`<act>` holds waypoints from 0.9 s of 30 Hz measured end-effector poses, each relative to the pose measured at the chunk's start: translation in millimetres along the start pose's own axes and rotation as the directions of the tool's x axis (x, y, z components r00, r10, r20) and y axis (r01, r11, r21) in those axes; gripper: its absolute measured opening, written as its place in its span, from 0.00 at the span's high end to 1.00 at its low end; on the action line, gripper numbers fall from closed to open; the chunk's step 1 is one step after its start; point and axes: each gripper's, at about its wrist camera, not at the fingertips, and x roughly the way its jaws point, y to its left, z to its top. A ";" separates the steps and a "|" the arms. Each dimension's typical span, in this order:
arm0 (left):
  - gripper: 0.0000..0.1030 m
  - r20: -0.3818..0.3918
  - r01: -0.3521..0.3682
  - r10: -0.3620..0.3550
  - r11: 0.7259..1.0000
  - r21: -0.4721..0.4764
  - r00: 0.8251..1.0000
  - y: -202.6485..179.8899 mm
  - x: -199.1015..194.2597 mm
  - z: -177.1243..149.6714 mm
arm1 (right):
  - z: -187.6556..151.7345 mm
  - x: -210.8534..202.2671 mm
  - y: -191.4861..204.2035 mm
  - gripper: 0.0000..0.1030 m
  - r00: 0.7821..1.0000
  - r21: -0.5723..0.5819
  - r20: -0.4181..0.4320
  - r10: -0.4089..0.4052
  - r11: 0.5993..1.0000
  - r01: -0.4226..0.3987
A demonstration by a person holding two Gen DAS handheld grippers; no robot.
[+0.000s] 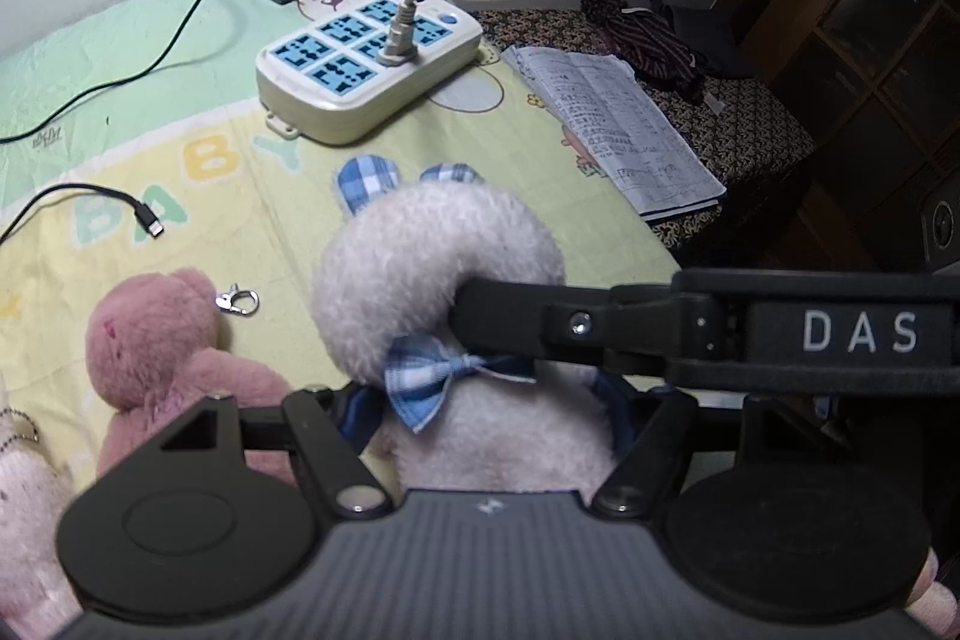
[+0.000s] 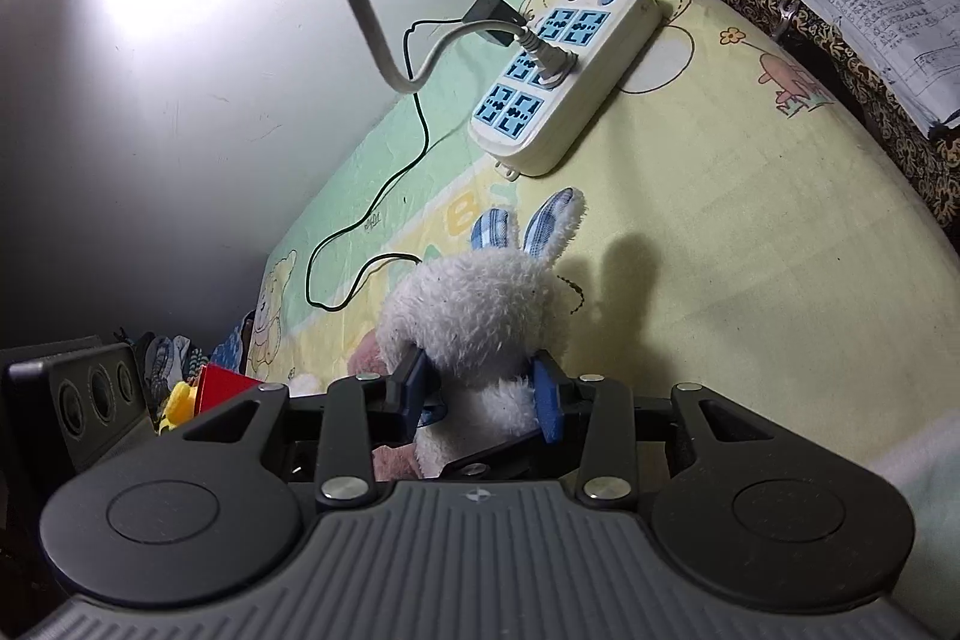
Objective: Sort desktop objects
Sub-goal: 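Carry the white bear with the right tool over the red box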
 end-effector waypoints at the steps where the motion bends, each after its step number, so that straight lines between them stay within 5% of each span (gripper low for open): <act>1: 0.31 0.000 -0.004 0.004 1.000 0.010 1.000 -3.6 -4.9 -2.5 | -3.9 -4.4 3.6 0.61 1.000 -0.012 0.007 -0.003 1.000 0.003; 14: 0.31 0.155 -0.033 0.025 0.998 0.048 0.988 -11.5 -99.2 -39.4 | -45.1 -50.2 70.5 0.62 0.991 -0.155 0.112 0.070 0.986 -0.052; 27: 0.31 0.307 -0.110 0.107 0.994 -0.008 0.946 61.1 -211.8 -81.7 | -91.9 -28.7 183.5 0.61 0.974 -0.312 0.123 0.192 0.939 -0.146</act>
